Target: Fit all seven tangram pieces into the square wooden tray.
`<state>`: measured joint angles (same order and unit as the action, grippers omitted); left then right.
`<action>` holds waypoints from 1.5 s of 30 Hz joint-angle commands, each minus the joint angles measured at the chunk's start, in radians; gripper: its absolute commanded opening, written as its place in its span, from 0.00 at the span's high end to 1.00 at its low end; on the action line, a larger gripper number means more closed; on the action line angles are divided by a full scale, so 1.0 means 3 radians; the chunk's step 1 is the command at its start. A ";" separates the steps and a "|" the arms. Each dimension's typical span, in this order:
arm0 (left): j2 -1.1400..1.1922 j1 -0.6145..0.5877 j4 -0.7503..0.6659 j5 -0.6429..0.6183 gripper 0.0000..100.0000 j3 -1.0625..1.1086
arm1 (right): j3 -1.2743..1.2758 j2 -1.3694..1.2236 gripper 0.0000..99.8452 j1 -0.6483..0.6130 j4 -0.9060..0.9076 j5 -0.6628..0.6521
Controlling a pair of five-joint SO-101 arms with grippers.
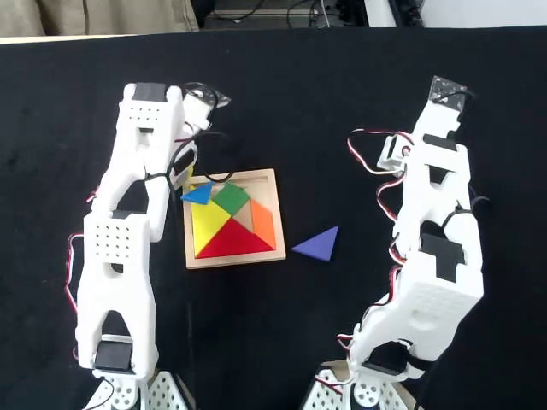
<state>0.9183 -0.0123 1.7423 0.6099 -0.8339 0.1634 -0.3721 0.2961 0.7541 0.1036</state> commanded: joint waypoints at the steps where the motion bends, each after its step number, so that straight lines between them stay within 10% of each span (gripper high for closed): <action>1: -0.0036 0.0166 0.0036 -0.0056 0.95 -0.0141 | -0.0187 0.0023 0.99 -0.0066 -0.0056 -0.0036; 45: -0.1064 0.0217 -0.0322 0.0220 0.96 0.1440 | -0.0182 0.0023 0.99 -0.0066 -0.0056 -0.0036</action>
<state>0.6084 0.0384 1.6901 0.6805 -0.4089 0.1634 -0.3721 0.2961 0.7541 0.1036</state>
